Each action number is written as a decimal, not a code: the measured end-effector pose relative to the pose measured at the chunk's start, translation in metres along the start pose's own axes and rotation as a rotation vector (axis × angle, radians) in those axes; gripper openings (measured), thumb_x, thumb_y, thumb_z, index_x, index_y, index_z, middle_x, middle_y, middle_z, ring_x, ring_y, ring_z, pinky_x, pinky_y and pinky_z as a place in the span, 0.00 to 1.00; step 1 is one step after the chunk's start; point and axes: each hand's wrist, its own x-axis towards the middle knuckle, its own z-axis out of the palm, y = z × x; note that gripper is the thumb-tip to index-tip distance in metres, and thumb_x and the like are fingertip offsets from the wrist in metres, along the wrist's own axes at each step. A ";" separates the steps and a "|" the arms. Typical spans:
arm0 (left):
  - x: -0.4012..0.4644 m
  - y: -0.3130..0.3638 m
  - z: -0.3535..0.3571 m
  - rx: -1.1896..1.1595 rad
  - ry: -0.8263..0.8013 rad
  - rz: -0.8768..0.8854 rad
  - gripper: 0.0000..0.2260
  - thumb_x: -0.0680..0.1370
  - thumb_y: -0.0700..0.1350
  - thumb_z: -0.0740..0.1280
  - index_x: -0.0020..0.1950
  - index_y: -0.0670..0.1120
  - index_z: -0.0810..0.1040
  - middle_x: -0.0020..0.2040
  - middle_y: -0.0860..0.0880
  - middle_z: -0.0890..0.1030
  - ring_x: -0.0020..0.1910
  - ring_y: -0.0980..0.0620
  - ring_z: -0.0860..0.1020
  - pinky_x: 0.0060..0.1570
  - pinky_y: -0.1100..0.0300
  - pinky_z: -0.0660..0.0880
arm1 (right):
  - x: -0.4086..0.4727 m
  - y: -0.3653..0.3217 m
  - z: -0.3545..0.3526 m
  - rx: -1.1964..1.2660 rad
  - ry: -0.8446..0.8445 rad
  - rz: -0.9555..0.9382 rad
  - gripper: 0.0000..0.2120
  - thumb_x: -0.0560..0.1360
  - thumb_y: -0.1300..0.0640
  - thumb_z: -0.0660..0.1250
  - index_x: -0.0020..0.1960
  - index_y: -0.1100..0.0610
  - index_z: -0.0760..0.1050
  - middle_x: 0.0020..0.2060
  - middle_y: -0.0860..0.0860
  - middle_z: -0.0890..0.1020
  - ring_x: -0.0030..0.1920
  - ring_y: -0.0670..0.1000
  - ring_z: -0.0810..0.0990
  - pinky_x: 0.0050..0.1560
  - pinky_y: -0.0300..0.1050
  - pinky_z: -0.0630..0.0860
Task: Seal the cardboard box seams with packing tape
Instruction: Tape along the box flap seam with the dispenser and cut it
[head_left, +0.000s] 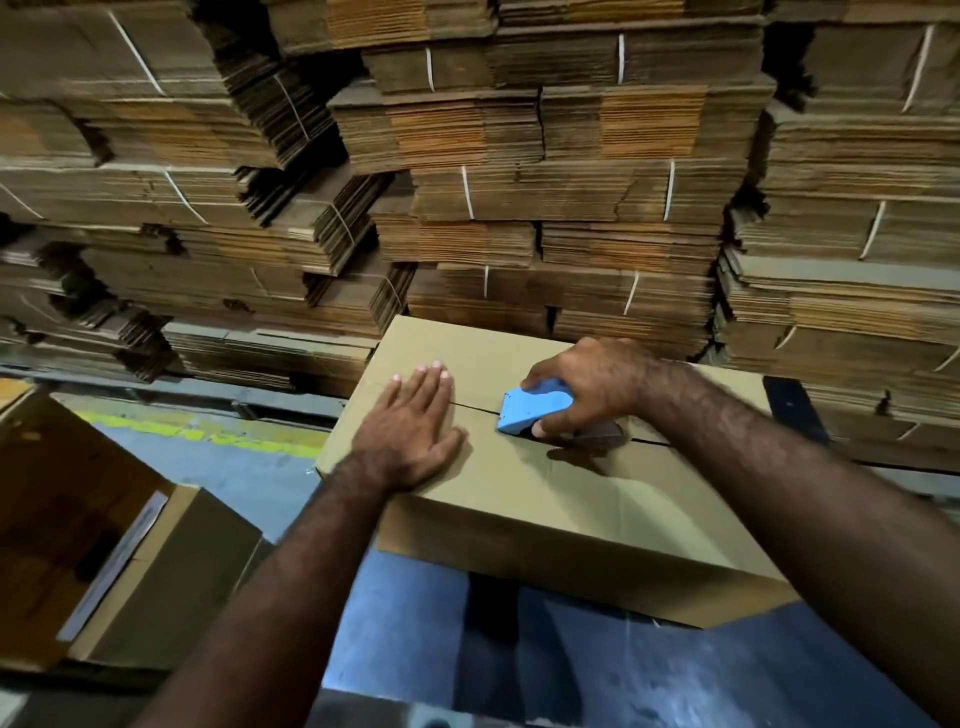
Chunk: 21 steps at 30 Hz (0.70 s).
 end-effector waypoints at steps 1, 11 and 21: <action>0.001 0.005 0.000 -0.041 0.010 -0.040 0.38 0.78 0.66 0.38 0.82 0.44 0.42 0.83 0.45 0.41 0.81 0.50 0.41 0.77 0.52 0.38 | 0.000 0.000 0.000 0.003 0.011 -0.004 0.34 0.69 0.25 0.60 0.70 0.41 0.69 0.61 0.45 0.79 0.57 0.50 0.75 0.46 0.47 0.74; 0.025 0.018 -0.008 -0.089 -0.011 -0.585 0.48 0.77 0.73 0.41 0.80 0.35 0.39 0.81 0.36 0.40 0.81 0.40 0.39 0.79 0.47 0.40 | -0.001 0.009 -0.001 0.013 0.044 -0.017 0.30 0.72 0.26 0.56 0.69 0.39 0.70 0.59 0.44 0.80 0.52 0.48 0.75 0.43 0.45 0.72; 0.023 0.014 -0.002 -0.046 -0.031 -0.576 0.50 0.75 0.75 0.38 0.80 0.35 0.39 0.81 0.36 0.40 0.81 0.40 0.39 0.79 0.45 0.42 | -0.071 0.072 0.009 0.028 -0.011 0.037 0.32 0.72 0.25 0.56 0.71 0.39 0.69 0.62 0.43 0.79 0.54 0.47 0.77 0.50 0.50 0.79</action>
